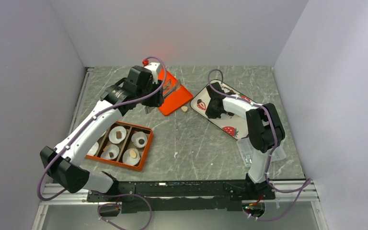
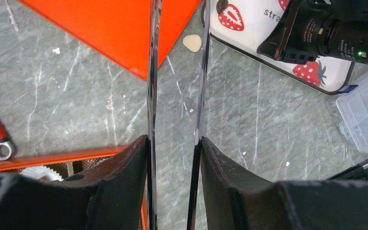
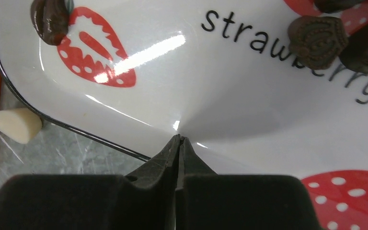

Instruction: Pack the chocolate

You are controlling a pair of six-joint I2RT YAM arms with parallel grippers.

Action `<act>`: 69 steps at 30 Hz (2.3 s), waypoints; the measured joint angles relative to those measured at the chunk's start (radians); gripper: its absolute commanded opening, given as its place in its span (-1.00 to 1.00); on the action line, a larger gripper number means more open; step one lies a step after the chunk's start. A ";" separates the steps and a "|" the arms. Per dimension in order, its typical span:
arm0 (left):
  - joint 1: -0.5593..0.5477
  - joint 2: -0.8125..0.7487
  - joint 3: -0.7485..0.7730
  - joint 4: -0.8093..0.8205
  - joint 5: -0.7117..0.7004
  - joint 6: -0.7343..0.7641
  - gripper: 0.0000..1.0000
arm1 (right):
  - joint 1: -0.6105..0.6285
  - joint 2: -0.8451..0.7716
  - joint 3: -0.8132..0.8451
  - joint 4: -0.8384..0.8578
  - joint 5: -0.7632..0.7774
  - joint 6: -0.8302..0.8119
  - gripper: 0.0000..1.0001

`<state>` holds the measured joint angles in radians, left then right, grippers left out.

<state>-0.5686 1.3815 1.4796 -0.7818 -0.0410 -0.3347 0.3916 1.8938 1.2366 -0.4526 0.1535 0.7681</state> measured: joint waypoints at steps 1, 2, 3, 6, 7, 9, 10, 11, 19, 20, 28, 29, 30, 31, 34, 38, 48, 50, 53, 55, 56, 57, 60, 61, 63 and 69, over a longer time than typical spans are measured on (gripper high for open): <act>-0.005 0.011 0.007 0.003 0.000 0.000 -0.06 | -0.003 -0.003 0.005 -0.016 -0.003 -0.001 -0.81; -0.011 0.024 0.013 0.008 0.000 0.000 -0.06 | -0.008 -0.010 0.010 -0.034 -0.006 -0.004 -0.78; -0.016 0.036 0.018 0.014 0.000 0.000 -0.06 | -0.018 -0.022 0.019 -0.060 -0.007 -0.009 -0.73; -0.043 0.084 0.042 0.031 0.000 0.000 -0.05 | -0.053 -0.091 0.050 -0.116 -0.003 -0.024 -0.59; -0.052 0.099 0.048 0.041 0.000 -0.001 -0.05 | -0.068 -0.130 0.058 -0.129 -0.001 -0.029 -0.52; -0.073 0.133 0.062 0.059 0.000 -0.001 -0.04 | -0.100 -0.232 0.064 -0.146 0.003 -0.035 -0.33; -0.083 0.150 0.068 0.068 0.000 -0.001 -0.03 | -0.114 -0.285 0.064 -0.152 0.005 -0.038 -0.23; -0.094 0.169 0.079 0.072 -0.001 0.000 -0.03 | -0.125 -0.330 0.064 -0.158 0.007 -0.042 -0.13; -0.217 0.395 0.211 0.146 -0.023 0.022 0.00 | -0.152 -0.680 0.064 -0.234 0.066 -0.066 0.34; -0.233 0.433 0.238 0.148 -0.032 0.031 0.00 | -0.150 -0.715 0.064 -0.249 0.074 -0.070 0.38; -0.293 0.673 0.406 0.175 -0.089 0.106 0.03 | -0.151 -0.837 0.071 -0.325 0.084 -0.095 0.50; -0.293 0.692 0.420 0.175 -0.093 0.114 0.04 | -0.151 -0.844 0.072 -0.330 0.082 -0.097 0.50; -0.294 0.708 0.436 0.175 -0.097 0.124 0.06 | -0.151 -0.850 0.072 -0.335 0.081 -0.098 0.51; -0.294 0.726 0.453 0.176 -0.098 0.135 0.07 | -0.151 -0.854 0.072 -0.340 0.080 -0.100 0.51; -0.293 0.768 0.503 0.174 -0.105 0.167 0.08 | -0.151 -0.861 0.076 -0.352 0.076 -0.111 0.52; -0.293 0.812 0.559 0.175 -0.107 0.203 0.05 | -0.151 -0.862 0.076 -0.360 0.071 -0.116 0.53; -0.298 0.867 0.572 0.176 -0.108 0.252 0.02 | -0.151 -0.862 0.076 -0.362 0.055 -0.126 0.55; -0.299 0.872 0.572 0.177 -0.106 0.263 0.01 | -0.151 -0.862 0.076 -0.362 0.050 -0.126 0.55; -0.301 0.877 0.572 0.179 -0.106 0.270 -0.02 | -0.151 -0.862 0.076 -0.362 0.050 -0.126 0.55; -0.301 0.879 0.572 0.180 -0.106 0.272 -0.02 | -0.151 -0.862 0.075 -0.362 0.050 -0.130 0.55; -0.301 0.881 0.572 0.180 -0.106 0.272 -0.03 | -0.151 -0.862 0.075 -0.362 0.049 -0.130 0.56; -0.301 0.885 0.573 0.180 -0.107 0.273 -0.03 | -0.151 -0.862 0.075 -0.362 0.050 -0.131 0.56; -0.301 0.902 0.575 0.180 -0.110 0.278 -0.06 | -0.151 -0.862 0.075 -0.362 0.049 -0.133 0.56; -0.301 0.909 0.579 0.179 -0.112 0.282 -0.07 | -0.151 -0.861 0.075 -0.361 0.046 -0.133 0.56; -0.301 0.927 0.583 0.180 -0.113 0.290 -0.09 | -0.151 -0.861 0.075 -0.361 0.045 -0.133 0.57; -0.301 0.951 0.583 0.172 -0.114 0.294 -0.16 | -0.151 -0.860 0.075 -0.361 0.036 -0.133 0.57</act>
<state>-0.8700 2.3325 2.0621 -0.6094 -0.1551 -0.0410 0.2409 1.0340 1.3117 -0.8139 0.1894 0.6353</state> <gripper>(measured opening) 0.435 0.784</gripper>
